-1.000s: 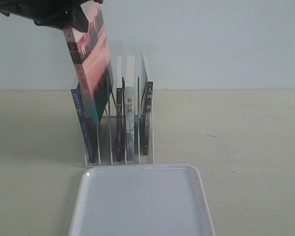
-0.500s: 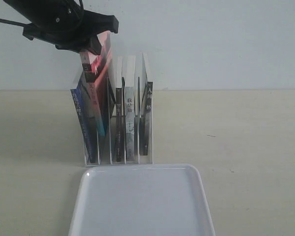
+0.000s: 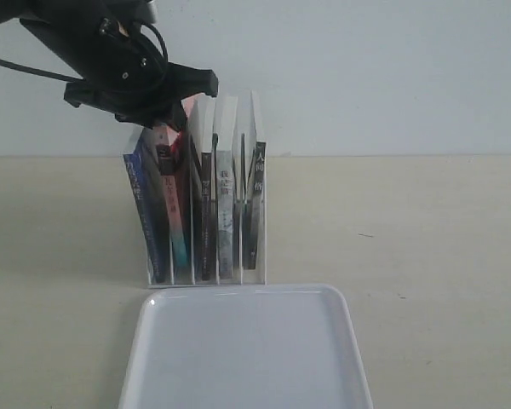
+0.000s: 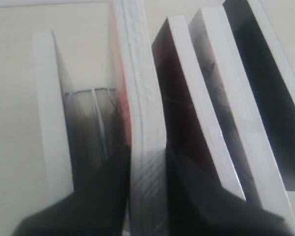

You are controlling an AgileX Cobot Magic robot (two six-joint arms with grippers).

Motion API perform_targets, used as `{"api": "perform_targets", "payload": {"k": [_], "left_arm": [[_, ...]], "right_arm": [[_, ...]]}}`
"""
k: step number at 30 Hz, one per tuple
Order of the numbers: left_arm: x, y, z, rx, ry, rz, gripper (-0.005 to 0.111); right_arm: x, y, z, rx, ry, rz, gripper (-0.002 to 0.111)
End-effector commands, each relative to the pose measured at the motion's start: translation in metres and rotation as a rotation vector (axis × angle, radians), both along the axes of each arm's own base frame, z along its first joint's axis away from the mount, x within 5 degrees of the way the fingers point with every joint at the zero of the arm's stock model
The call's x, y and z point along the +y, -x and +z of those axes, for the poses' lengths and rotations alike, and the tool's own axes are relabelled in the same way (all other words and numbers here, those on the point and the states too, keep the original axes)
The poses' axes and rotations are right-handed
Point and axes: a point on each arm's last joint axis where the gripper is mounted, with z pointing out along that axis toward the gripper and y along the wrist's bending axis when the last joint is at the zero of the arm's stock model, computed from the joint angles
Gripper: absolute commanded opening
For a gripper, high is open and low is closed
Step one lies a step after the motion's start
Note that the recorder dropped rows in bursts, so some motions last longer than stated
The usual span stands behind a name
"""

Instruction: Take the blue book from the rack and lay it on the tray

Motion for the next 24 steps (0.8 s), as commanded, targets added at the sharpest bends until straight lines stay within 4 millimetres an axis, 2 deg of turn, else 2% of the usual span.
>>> {"api": "perform_targets", "payload": {"k": [1, 6, 13, 15, 18, 20, 22, 24], "left_arm": [[-0.007, 0.003, 0.005, 0.002, 0.070, 0.006, 0.022], [-0.006, 0.004, 0.004, 0.021, 0.060, 0.006, 0.039], [-0.006, 0.005, 0.007, 0.019, 0.061, 0.005, 0.041], [-0.006, 0.009, 0.016, 0.006, 0.097, 0.008, 0.041], [-0.002, 0.021, 0.052, -0.062, 0.147, -0.010, 0.041], [-0.002, 0.028, 0.067, -0.082, 0.168, -0.044, 0.041], [-0.009, 0.032, 0.069, -0.077, 0.164, -0.078, 0.041], [-0.018, 0.031, 0.062, -0.076, 0.142, -0.099, 0.041]], "right_arm": [[0.000, 0.000, 0.001, -0.018, 0.003, -0.005, 0.001], [0.000, 0.000, 0.001, -0.018, 0.003, -0.005, 0.001], [0.000, 0.000, 0.001, -0.018, 0.003, -0.005, 0.001], [0.000, 0.000, 0.001, -0.018, 0.003, -0.005, 0.001], [0.000, 0.000, 0.001, -0.018, 0.003, -0.005, 0.001], [0.000, 0.000, 0.001, -0.018, 0.003, -0.005, 0.001], [0.000, 0.000, 0.001, -0.018, 0.003, -0.005, 0.001], [0.000, 0.000, 0.001, -0.018, 0.003, -0.005, 0.001]]}}
